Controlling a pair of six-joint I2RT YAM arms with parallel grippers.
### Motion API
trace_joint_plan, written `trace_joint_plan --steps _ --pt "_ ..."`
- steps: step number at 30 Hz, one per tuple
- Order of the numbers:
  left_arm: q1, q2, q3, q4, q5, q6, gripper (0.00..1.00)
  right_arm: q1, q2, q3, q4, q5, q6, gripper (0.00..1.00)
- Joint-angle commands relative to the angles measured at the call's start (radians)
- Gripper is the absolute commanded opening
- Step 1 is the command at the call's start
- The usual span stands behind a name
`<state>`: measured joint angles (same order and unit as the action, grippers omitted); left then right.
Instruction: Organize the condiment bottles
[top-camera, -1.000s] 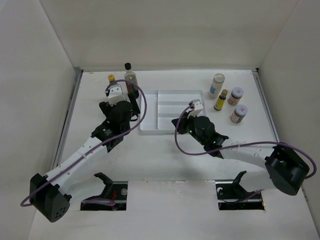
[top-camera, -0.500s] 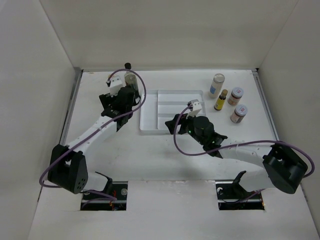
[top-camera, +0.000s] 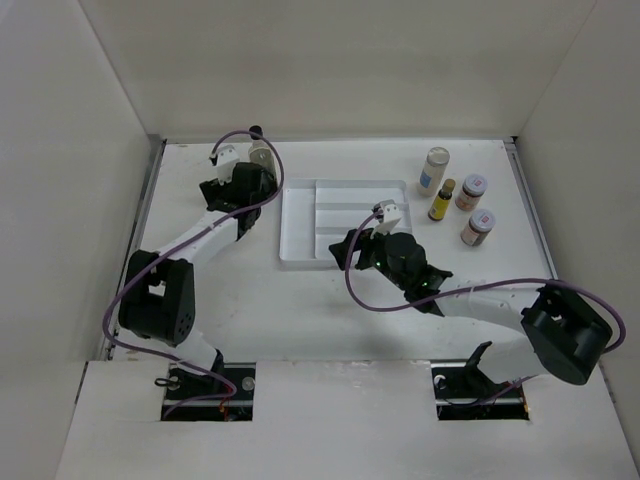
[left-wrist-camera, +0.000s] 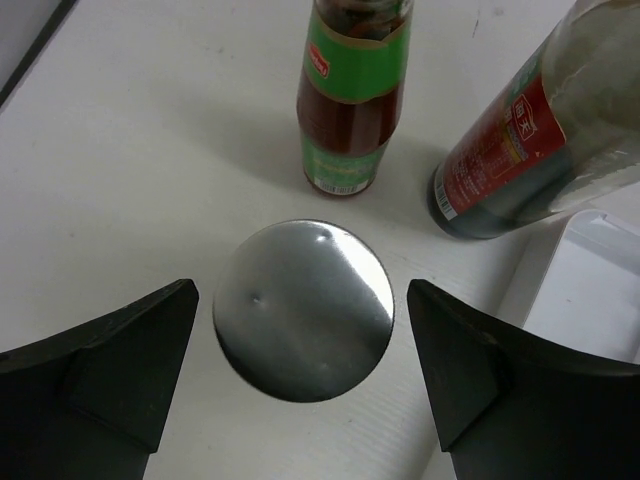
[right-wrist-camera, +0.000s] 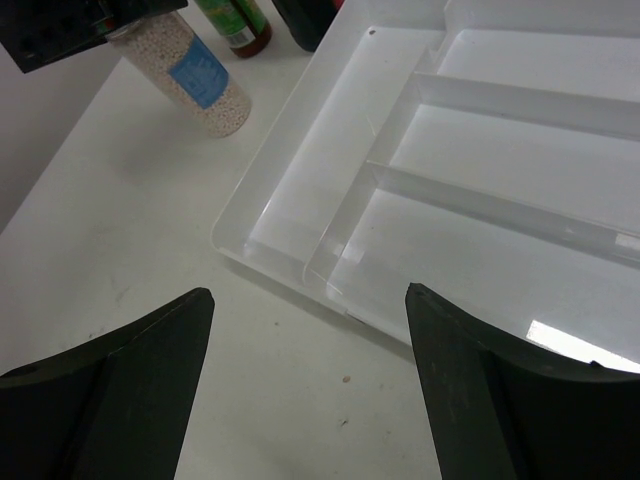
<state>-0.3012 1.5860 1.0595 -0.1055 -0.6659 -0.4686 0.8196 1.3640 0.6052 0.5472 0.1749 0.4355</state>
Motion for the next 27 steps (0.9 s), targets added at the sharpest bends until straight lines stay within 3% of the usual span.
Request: trace_joint_plan --steps 1,4,8,14,18,27 --pt "0.003 0.009 0.056 0.059 0.02 -0.011 0.81 0.009 0.001 0.021 0.06 -0.012 -0.014 0.85" --pt "0.001 0.003 0.037 0.079 0.009 -0.01 0.6 0.009 0.0 0.018 0.06 -0.012 -0.014 0.85" --pt "-0.023 -0.069 -0.036 0.119 -0.03 -0.007 0.42 0.009 -0.003 0.016 0.06 -0.012 -0.014 0.85" --pt "-0.1 -0.273 -0.124 0.142 -0.103 0.01 0.41 0.009 -0.009 0.013 0.06 -0.012 -0.012 0.85" --pt "-0.167 -0.33 -0.093 0.147 -0.093 0.03 0.41 0.009 -0.011 0.011 0.062 -0.012 -0.007 0.85" --pt "-0.266 -0.037 0.18 0.213 -0.02 0.057 0.42 -0.01 -0.034 -0.016 0.082 -0.008 -0.001 0.84"
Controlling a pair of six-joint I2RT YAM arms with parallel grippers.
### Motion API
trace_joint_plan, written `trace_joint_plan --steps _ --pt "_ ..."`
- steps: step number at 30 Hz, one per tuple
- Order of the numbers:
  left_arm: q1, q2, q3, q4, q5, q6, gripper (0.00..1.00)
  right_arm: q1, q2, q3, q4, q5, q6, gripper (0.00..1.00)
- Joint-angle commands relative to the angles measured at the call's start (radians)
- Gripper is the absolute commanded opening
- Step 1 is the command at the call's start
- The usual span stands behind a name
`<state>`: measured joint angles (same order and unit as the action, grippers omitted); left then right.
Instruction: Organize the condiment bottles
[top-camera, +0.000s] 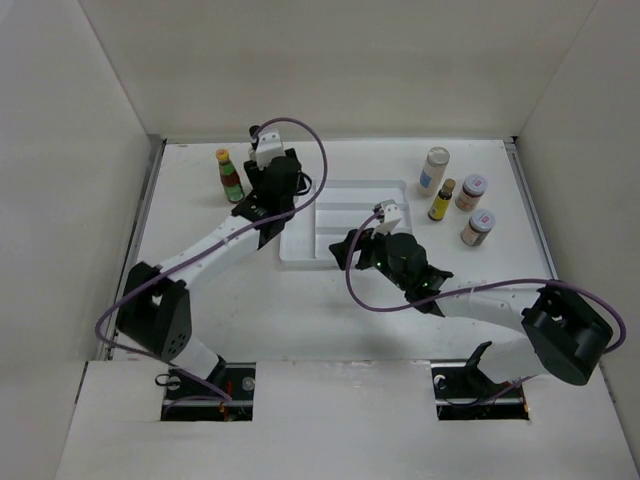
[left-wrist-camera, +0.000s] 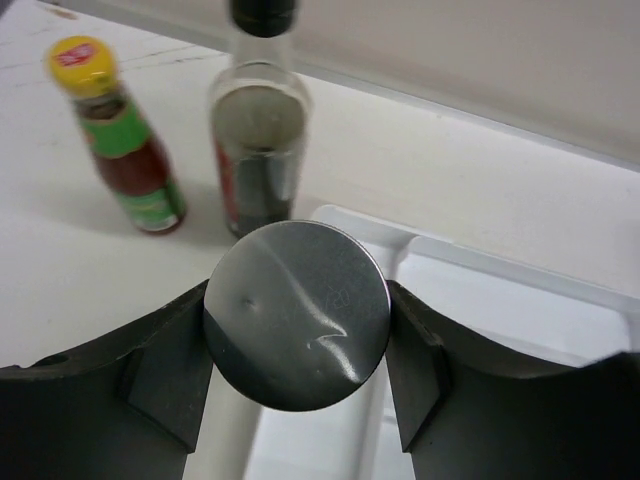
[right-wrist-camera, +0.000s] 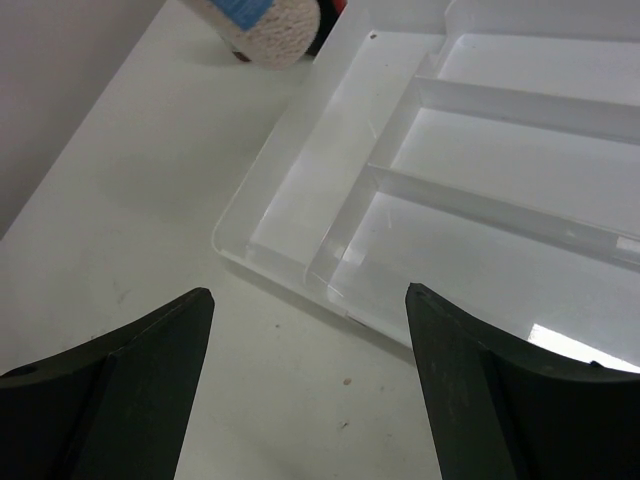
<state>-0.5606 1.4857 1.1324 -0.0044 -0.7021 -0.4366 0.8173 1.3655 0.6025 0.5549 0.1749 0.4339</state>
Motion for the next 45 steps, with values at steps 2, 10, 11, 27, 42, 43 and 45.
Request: trace_joint_plan --steps 2,10,11,27,42,43,45 --pt "-0.005 0.131 0.165 0.122 0.021 0.041 0.42 -0.011 -0.049 -0.02 0.076 -0.005 0.0 0.84" --pt "-0.002 0.361 0.383 0.109 0.044 0.101 0.42 -0.03 -0.063 -0.033 0.085 -0.005 0.005 0.85" --pt "-0.003 0.378 0.392 0.109 0.044 0.108 0.42 -0.031 -0.06 -0.033 0.085 -0.005 0.005 0.85" --pt "0.009 0.44 0.389 0.118 0.046 0.105 0.79 -0.045 -0.086 -0.046 0.085 0.003 0.006 0.9" --pt "0.092 0.137 0.368 -0.012 0.076 0.107 0.73 -0.042 -0.088 -0.041 0.085 0.006 -0.001 0.91" --pt "0.109 0.139 0.375 -0.025 0.076 0.107 0.72 -0.042 -0.086 -0.041 0.085 0.008 -0.003 0.91" --pt "0.139 0.151 0.389 -0.045 0.075 0.111 0.71 -0.042 -0.072 -0.037 0.085 0.008 -0.003 0.91"
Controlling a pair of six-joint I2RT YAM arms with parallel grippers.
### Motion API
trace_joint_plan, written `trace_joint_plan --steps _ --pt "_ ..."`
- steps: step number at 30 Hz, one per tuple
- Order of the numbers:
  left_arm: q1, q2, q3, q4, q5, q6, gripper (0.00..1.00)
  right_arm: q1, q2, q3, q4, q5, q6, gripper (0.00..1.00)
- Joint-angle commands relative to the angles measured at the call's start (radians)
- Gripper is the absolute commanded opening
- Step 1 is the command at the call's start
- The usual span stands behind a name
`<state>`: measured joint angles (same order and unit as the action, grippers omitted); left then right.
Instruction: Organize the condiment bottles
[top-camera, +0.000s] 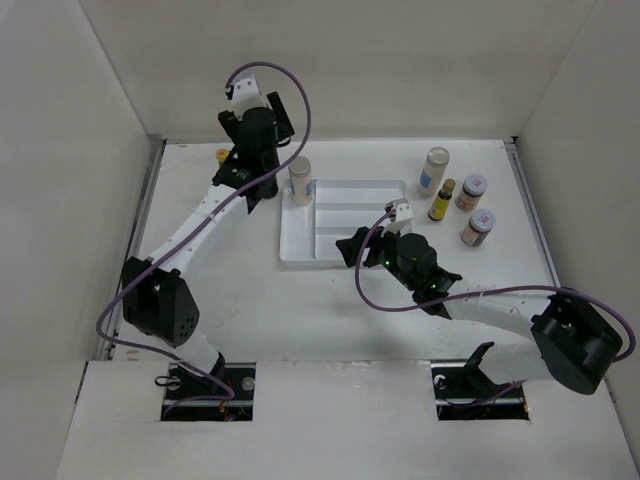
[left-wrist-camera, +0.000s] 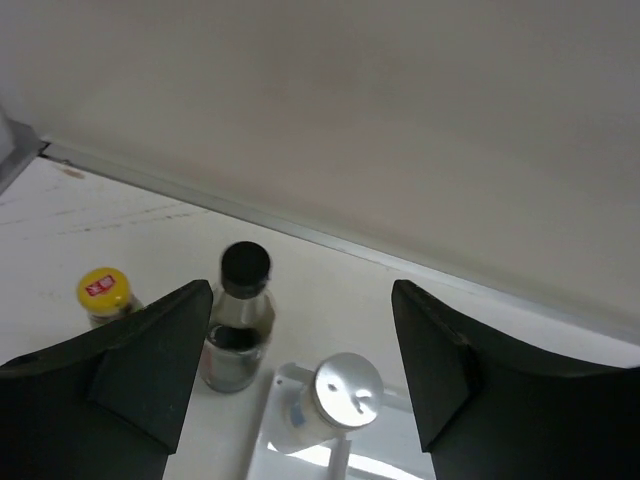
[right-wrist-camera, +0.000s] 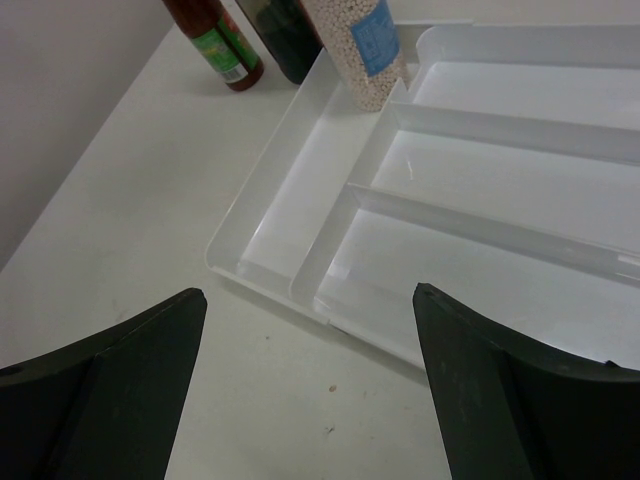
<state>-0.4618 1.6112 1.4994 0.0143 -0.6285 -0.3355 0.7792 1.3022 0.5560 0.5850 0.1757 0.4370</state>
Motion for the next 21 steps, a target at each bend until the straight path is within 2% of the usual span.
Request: trace_joint_plan --steps 1,16,21 --pt "0.056 0.035 0.025 -0.069 0.001 0.012 0.71 -0.004 -0.003 0.015 0.052 0.007 -0.006 0.91" --pt "0.127 0.216 0.142 -0.079 0.072 0.035 0.69 0.001 0.031 0.025 0.049 0.005 -0.014 0.92" --pt "0.136 0.289 0.209 -0.086 0.059 0.064 0.6 0.002 0.028 0.024 0.049 0.005 -0.014 0.92"
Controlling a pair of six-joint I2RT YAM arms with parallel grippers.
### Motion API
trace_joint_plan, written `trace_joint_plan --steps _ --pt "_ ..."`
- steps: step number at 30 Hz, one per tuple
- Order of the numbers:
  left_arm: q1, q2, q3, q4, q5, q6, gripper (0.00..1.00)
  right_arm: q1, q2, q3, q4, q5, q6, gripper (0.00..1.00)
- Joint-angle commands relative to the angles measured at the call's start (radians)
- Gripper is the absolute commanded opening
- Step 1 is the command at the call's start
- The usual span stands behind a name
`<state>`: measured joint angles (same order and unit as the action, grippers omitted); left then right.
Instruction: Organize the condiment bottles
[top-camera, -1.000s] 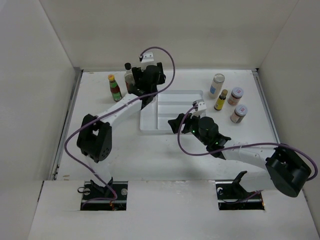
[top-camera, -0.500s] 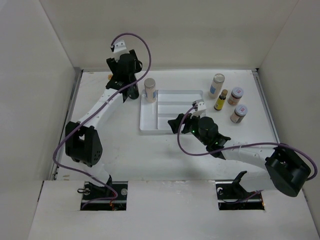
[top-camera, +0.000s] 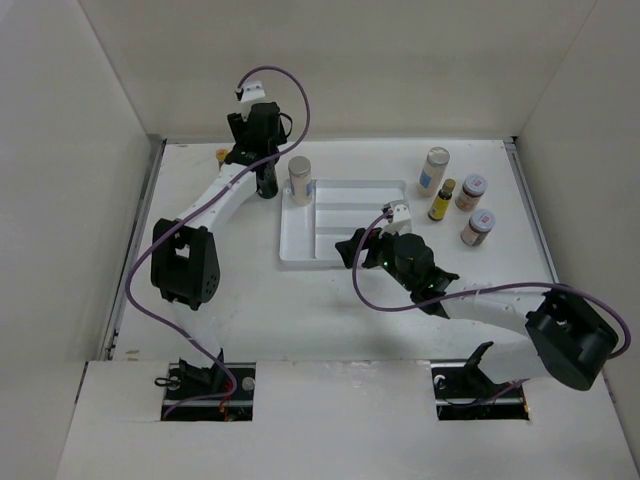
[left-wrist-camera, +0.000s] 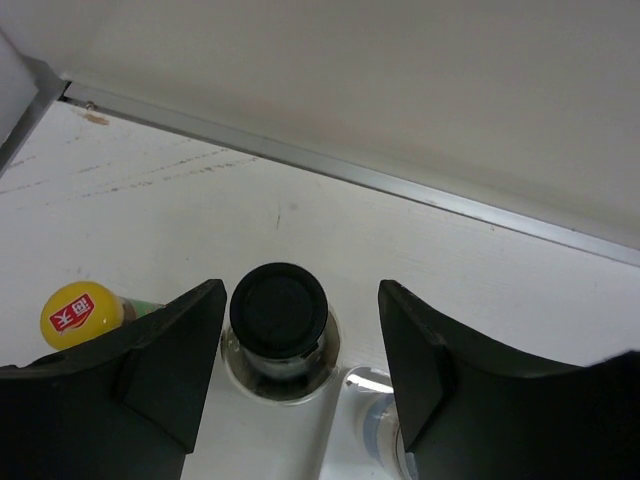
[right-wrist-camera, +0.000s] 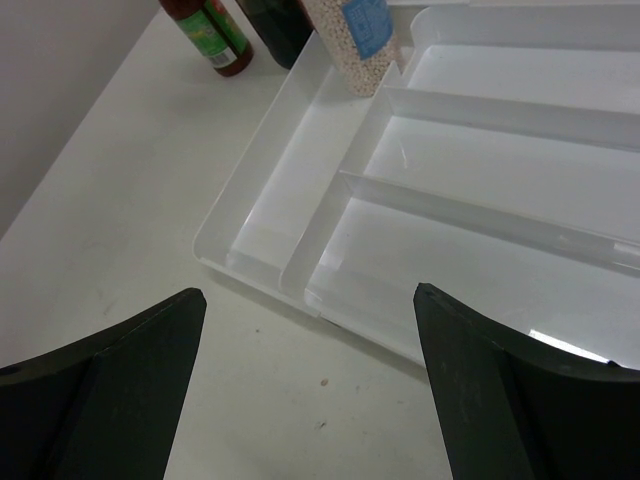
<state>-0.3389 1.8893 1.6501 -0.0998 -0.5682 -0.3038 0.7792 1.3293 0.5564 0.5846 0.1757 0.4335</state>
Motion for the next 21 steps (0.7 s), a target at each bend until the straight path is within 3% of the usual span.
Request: trace_joint_plan --steps 1,13,21 --pt "0.015 0.017 0.062 0.028 -0.002 0.032 0.59 0.002 -0.005 0.022 0.049 0.005 -0.01 0.92" --pt "0.019 -0.005 0.053 0.02 -0.027 0.029 0.28 0.002 -0.002 0.022 0.047 0.005 -0.009 0.92" --pt "-0.022 -0.114 0.099 0.025 -0.021 0.045 0.2 0.002 -0.013 0.017 0.047 0.005 -0.007 0.92"
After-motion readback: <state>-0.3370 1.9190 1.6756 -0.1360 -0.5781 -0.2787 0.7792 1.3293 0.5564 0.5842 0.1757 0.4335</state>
